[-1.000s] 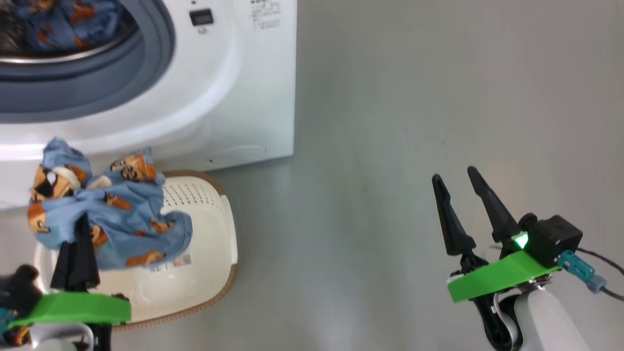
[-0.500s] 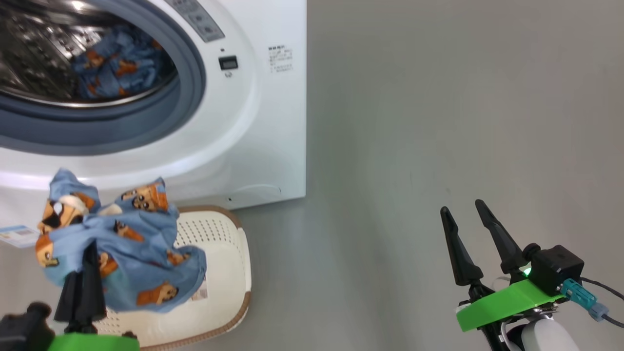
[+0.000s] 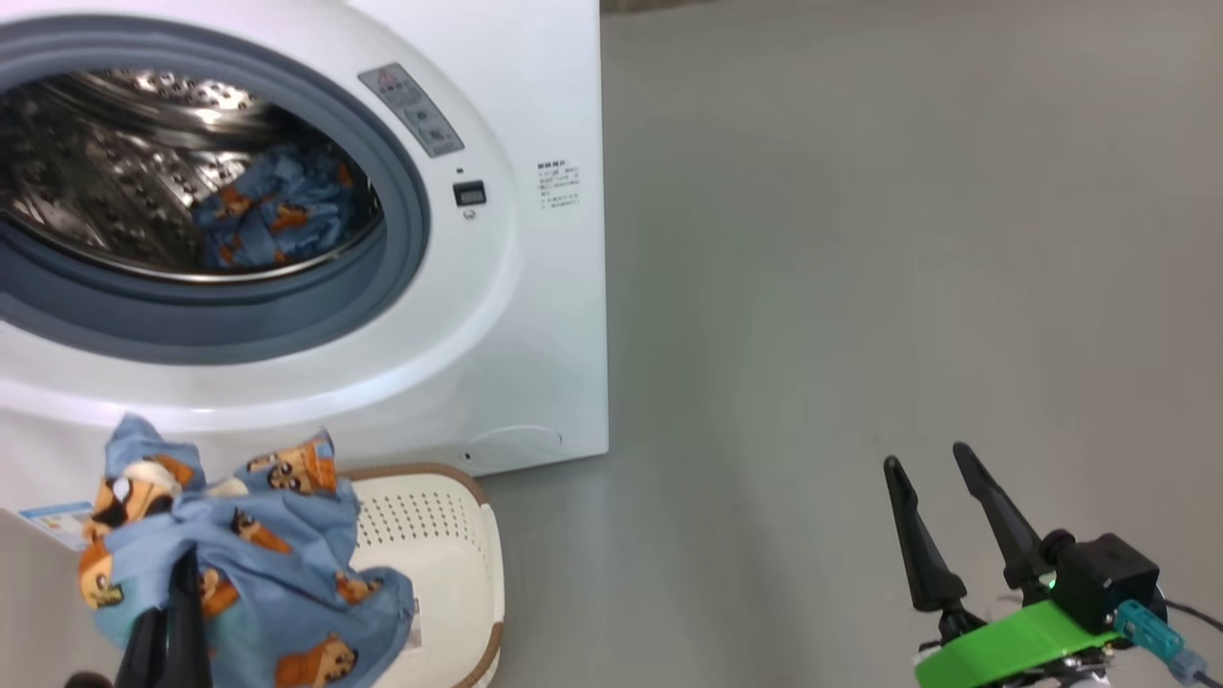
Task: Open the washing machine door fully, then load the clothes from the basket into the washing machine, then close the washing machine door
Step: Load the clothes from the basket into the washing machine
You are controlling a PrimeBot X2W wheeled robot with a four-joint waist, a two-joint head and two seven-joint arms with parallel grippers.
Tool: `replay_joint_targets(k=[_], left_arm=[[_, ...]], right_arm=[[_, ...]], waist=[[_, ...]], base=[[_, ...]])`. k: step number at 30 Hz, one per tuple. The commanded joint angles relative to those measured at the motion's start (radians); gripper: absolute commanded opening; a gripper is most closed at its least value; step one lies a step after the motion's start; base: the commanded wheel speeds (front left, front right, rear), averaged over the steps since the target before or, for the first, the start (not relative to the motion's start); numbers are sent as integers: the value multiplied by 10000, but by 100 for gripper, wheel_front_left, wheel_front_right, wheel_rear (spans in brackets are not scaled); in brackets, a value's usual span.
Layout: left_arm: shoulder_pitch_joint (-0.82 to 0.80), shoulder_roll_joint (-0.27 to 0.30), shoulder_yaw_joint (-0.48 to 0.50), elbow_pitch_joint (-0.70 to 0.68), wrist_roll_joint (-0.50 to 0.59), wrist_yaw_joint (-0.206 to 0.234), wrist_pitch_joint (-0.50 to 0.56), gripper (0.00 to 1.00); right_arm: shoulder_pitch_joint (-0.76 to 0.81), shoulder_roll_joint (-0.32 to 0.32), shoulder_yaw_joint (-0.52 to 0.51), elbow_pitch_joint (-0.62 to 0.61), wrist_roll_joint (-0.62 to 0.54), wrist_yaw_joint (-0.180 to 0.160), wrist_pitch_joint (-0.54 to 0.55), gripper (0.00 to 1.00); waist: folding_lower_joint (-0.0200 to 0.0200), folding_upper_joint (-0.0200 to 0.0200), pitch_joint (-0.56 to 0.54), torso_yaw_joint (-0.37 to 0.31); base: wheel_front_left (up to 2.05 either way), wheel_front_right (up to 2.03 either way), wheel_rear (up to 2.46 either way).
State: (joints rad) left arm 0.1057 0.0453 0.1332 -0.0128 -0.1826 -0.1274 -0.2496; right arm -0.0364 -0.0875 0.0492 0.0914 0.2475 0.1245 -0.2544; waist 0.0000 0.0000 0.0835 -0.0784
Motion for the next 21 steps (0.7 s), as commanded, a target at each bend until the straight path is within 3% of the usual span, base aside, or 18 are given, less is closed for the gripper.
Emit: replay_joint_targets(k=[1, 21], left_arm=[[-10, 68, 346, -396, 79, 13, -122, 0], [823, 50, -4, -906, -219, 595, -122, 0]], right_arm=[[63, -65, 163, -296, -92, 62, -74, 100], [527, -44, 61, -470, -127, 62, -74, 100]], waist=[[0, 0, -235, -1], [0, 0, -685, 115]], base=[[0, 0, 0], [0, 0, 0]])
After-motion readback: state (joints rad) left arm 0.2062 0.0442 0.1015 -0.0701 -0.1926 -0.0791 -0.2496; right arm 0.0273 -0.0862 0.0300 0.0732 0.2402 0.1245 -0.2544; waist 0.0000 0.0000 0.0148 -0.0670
